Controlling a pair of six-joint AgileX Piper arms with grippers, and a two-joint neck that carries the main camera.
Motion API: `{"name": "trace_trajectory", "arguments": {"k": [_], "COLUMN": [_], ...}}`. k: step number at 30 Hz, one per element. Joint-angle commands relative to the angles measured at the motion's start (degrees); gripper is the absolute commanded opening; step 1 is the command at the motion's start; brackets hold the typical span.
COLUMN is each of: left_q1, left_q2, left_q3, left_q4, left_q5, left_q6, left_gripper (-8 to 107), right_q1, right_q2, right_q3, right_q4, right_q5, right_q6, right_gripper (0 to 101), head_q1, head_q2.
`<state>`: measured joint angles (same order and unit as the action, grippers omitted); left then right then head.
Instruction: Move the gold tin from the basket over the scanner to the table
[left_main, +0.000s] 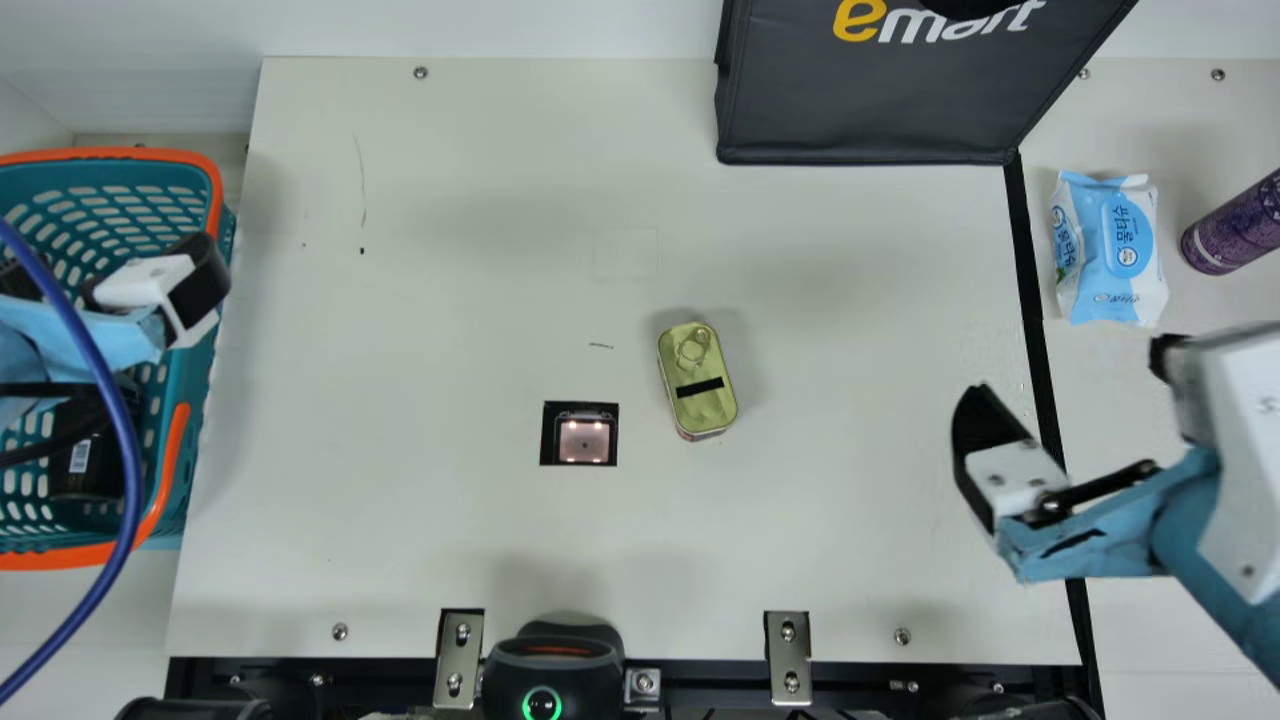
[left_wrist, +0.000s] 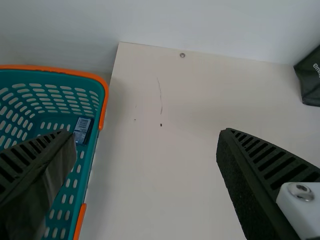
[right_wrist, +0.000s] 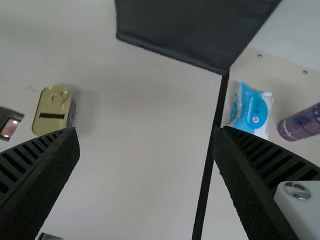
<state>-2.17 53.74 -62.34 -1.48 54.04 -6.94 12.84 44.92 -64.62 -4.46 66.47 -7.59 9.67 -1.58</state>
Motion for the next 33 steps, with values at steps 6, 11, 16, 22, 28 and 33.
{"name": "trace_trajectory", "arguments": {"k": [6,11,16,22,28,33], "left_q1": [0.0,0.0,0.0,0.0,0.0,0.0], "left_q2": [0.0,0.0,0.0,0.0,0.0,0.0], "left_q3": [0.0,0.0,0.0,0.0,0.0,0.0], "left_q4": [0.0,0.0,0.0,0.0,0.0,0.0], "left_q5": [0.0,0.0,0.0,0.0,0.0,0.0], "left_q6": [0.0,0.0,0.0,0.0,0.0,0.0], "left_gripper": [90,90,90,90,90,90], "right_q1": [15.8,26.6,34.4,38.1,37.2,35.6], "right_q2": [6.1,14.1,22.6,31.3,37.0,40.2], "right_q3": [1.8,-0.2,-4.1,-9.1,-12.0,-11.3], "right_q4": [-6.2,-11.9,-15.1,-15.4,-13.7,-12.6], "right_q5": [-2.7,-3.1,-1.7,0.3,0.8,-0.8], "right_q6": [6.1,15.4,23.7,30.2,35.5,39.8], "right_gripper": [95,95,95,95,95,95], "head_q1": [-1.7,-1.7,-1.7,-1.7,-1.7,-1.7], "head_q2": [0.0,0.0,0.0,0.0,0.0,0.0]}}
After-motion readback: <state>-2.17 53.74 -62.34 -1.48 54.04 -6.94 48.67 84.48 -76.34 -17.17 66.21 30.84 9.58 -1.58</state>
